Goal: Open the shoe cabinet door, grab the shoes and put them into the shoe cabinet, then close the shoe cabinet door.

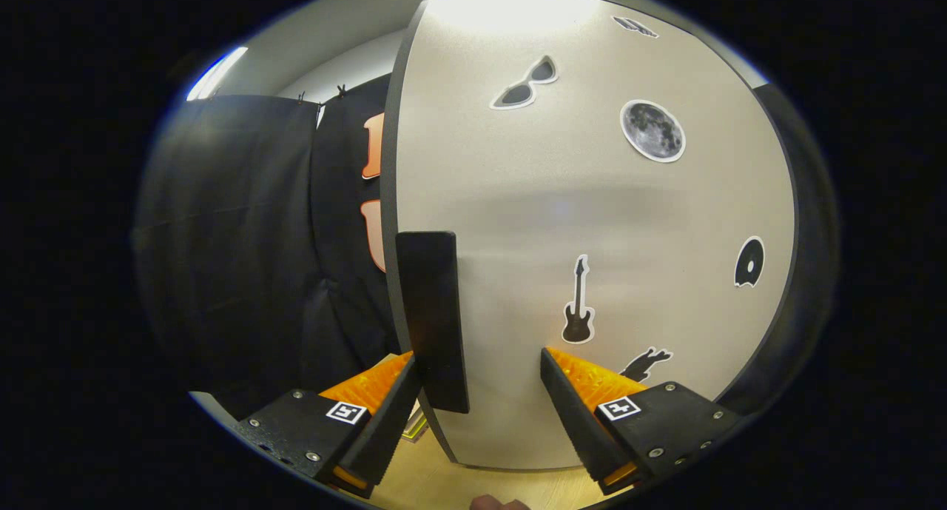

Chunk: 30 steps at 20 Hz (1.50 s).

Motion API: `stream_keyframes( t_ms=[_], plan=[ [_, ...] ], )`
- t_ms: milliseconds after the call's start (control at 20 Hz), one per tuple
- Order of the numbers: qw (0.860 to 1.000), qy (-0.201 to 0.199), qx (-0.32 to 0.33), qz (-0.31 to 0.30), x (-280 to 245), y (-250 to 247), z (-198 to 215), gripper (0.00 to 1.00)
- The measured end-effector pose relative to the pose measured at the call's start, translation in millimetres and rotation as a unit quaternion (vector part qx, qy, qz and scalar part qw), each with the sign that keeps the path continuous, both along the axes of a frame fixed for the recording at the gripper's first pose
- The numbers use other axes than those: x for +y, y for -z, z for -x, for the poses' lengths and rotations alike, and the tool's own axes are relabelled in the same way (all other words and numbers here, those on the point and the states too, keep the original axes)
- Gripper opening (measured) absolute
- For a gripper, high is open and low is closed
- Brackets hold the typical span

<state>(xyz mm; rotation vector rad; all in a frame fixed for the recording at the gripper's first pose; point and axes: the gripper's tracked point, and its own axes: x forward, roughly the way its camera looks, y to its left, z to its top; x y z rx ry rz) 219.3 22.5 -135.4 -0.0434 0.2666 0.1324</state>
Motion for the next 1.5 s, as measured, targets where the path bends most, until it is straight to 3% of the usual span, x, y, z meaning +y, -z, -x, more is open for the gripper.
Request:
stream_keyframes(
  t_ms=[500,1050,1500],
  plan=[
    [1.0,0.011,0.003,-0.005,1.9,-9.9,7.0,0.97],
    [0.994,0.087,0.031,0.052,-14.3,-18.3,156.3,0.97],
    [0.991,0.133,-0.021,0.026,-51.7,-71.5,254.1,0.97]
  ],
)
